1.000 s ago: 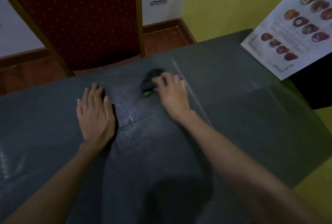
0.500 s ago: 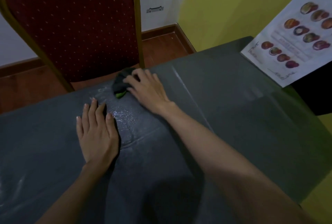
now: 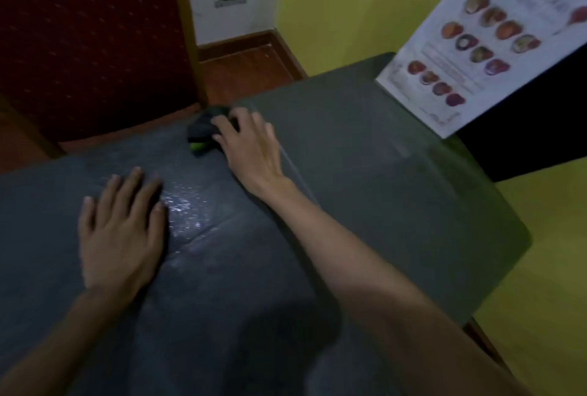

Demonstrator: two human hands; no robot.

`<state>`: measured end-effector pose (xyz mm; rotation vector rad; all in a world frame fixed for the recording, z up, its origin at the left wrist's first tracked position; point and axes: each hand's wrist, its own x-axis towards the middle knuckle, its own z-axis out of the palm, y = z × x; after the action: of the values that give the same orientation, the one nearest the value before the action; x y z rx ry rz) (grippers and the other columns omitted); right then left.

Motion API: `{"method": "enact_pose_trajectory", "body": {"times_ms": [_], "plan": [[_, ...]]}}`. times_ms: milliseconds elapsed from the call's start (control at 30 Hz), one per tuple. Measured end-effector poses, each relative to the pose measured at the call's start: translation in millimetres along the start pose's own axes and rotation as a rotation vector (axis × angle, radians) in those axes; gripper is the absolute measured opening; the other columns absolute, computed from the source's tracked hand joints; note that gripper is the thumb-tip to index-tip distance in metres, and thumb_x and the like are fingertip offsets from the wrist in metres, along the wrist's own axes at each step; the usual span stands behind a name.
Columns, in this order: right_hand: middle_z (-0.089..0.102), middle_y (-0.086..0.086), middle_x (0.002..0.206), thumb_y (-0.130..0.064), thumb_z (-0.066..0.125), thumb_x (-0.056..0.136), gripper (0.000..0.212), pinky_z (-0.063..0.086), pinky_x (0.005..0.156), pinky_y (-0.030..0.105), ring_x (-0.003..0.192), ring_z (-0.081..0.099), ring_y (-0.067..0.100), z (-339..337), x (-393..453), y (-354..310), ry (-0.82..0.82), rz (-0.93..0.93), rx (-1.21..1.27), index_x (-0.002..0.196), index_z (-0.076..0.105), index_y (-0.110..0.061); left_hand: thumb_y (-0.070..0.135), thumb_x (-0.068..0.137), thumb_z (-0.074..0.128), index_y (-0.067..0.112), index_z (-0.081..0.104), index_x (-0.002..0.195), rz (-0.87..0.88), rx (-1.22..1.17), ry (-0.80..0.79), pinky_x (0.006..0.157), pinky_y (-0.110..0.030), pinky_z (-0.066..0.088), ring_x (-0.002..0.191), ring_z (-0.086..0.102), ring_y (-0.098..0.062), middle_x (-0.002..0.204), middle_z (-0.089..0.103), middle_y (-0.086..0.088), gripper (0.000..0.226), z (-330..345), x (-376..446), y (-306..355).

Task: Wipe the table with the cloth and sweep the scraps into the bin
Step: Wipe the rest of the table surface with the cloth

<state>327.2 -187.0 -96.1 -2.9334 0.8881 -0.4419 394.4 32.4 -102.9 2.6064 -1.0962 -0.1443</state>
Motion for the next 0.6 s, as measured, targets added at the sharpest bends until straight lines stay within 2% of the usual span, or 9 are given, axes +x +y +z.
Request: {"method": "enact_pose_trajectory", "body": {"times_ms": [67,133,267,333,367,433,533,600], "plan": [[0.057,0.005,0.115,-0.04,0.054,0.092,0.032,0.042,0.073,0.038,0.098,0.053,0.027,1,15,26,0.002,0.046,-0.018,0.121,0.058,-0.028,0.046,0.099,0.023,0.025,0.045,0.143,0.003,-0.021,0.01,0.119,-0.051,0.013,0.148,0.023,-0.026,0.158,0.034,-0.003,0.054,2,2,-3],[0.055,0.006,0.12,-0.041,0.051,0.094,0.034,0.044,0.077,0.04,0.104,0.053,0.03,-3,28,78,0.009,0.177,-0.129,0.124,0.054,-0.027,0.048,0.099,0.021,0.022,0.043,0.142,0.018,-0.036,0.008,0.118,-0.056,0.017,0.147,0.023,-0.031,0.157,0.034,-0.007,0.056,6,4,-6],[0.049,0.015,0.128,-0.025,0.044,0.099,0.033,0.04,0.088,0.044,0.115,0.047,0.035,-31,7,191,0.018,0.676,-0.198,0.131,0.045,-0.018,0.047,0.1,0.017,0.016,0.046,0.139,0.032,-0.03,0.016,0.117,-0.059,0.02,0.146,0.024,-0.035,0.157,0.032,-0.011,0.058,18,9,-15],[0.046,0.017,0.13,-0.017,0.043,0.1,0.032,0.036,0.091,0.044,0.116,0.045,0.035,-43,-14,216,0.038,0.86,-0.231,0.132,0.043,-0.014,0.051,0.1,0.015,0.018,0.043,0.139,-0.038,-0.106,0.009,0.117,-0.059,0.02,0.149,0.021,-0.032,0.158,0.028,-0.006,0.058,23,8,-9],[0.048,0.017,0.129,-0.018,0.044,0.099,0.031,0.035,0.091,0.044,0.114,0.045,0.034,-46,-24,215,0.061,0.864,-0.23,0.13,0.044,-0.014,0.05,0.1,0.014,0.018,0.043,0.139,-0.055,-0.135,0.005,0.117,-0.059,0.019,0.15,0.018,-0.031,0.159,0.026,-0.005,0.058,26,5,2],[0.052,0.012,0.123,-0.027,0.049,0.098,0.029,0.037,0.089,0.046,0.109,0.048,0.032,-47,-37,185,0.107,0.678,-0.122,0.126,0.05,-0.02,0.041,0.101,0.02,0.013,0.044,0.14,-0.019,-0.122,0.006,0.119,-0.057,0.014,0.15,0.018,-0.032,0.159,0.029,-0.009,0.054,28,-7,49],[0.055,0.008,0.116,-0.033,0.054,0.094,0.029,0.039,0.08,0.043,0.1,0.051,0.03,-38,-52,128,-0.008,0.239,0.025,0.121,0.058,-0.025,0.033,0.101,0.028,0.012,0.05,0.136,0.189,-0.104,-0.014,0.119,-0.048,0.015,0.145,0.03,-0.033,0.151,0.042,-0.013,0.046,35,-26,145],[0.055,0.009,0.114,-0.033,0.055,0.093,0.028,0.04,0.076,0.043,0.097,0.051,0.03,-37,-55,132,-0.062,0.135,0.025,0.118,0.059,-0.021,0.034,0.102,0.026,0.014,0.048,0.14,0.191,-0.121,-0.067,0.119,-0.046,0.016,0.145,0.03,-0.03,0.153,0.041,-0.01,0.049,39,-33,183]]}}
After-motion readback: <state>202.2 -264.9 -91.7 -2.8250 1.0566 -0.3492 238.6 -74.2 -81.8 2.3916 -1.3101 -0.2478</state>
